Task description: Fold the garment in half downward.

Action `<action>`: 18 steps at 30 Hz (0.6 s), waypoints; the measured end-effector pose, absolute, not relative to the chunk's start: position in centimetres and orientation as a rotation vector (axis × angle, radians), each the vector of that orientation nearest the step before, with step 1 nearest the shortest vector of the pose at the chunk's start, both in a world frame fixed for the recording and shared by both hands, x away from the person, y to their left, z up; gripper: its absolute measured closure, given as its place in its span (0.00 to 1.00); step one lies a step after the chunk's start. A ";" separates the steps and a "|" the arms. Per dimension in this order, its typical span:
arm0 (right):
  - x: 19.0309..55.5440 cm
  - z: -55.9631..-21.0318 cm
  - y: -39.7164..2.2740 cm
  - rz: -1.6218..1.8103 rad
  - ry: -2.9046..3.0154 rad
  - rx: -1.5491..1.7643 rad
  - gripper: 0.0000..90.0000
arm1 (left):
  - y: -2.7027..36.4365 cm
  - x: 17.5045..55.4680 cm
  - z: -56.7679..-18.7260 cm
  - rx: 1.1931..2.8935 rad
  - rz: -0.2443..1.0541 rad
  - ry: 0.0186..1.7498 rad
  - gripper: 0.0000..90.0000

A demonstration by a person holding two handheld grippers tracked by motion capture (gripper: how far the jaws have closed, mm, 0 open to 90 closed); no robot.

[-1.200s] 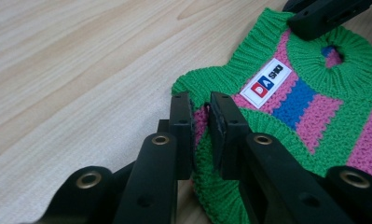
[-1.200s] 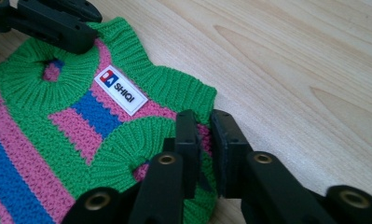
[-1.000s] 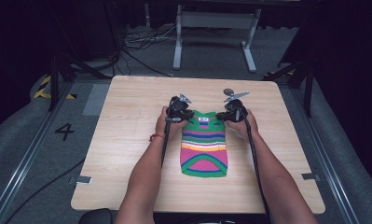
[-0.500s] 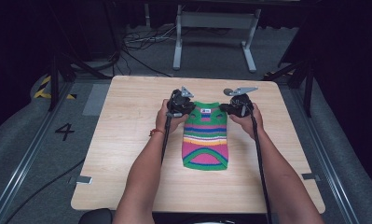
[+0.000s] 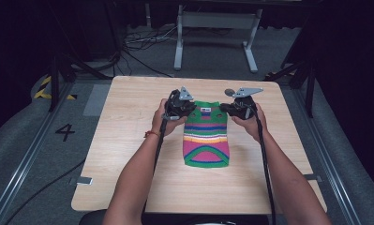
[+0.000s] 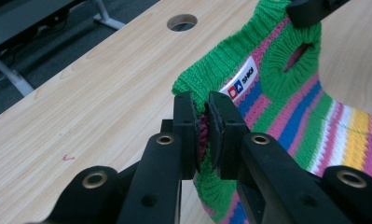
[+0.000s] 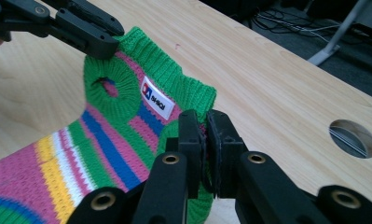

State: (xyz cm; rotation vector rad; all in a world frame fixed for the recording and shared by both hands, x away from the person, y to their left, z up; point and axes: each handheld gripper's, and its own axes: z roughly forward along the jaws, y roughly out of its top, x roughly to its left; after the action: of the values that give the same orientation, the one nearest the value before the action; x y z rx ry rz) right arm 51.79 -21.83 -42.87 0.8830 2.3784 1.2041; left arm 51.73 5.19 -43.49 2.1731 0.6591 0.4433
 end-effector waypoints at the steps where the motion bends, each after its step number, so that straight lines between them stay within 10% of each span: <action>1: 51.3 -42.8 -21.9 1.217 2.389 0.861 0.95 | 5.4 51.3 -43.6 2.180 0.441 0.648 0.91; 18: 47.1 -43.4 -22.9 1.238 2.502 0.717 0.95 | 6.0 47.0 -44.0 2.201 0.387 0.493 0.92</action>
State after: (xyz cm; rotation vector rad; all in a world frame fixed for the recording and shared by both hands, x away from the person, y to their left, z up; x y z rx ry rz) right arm 47.11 -22.87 -43.38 0.7174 2.5017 1.2384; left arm 46.97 6.01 -43.99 2.2006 0.4928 0.3869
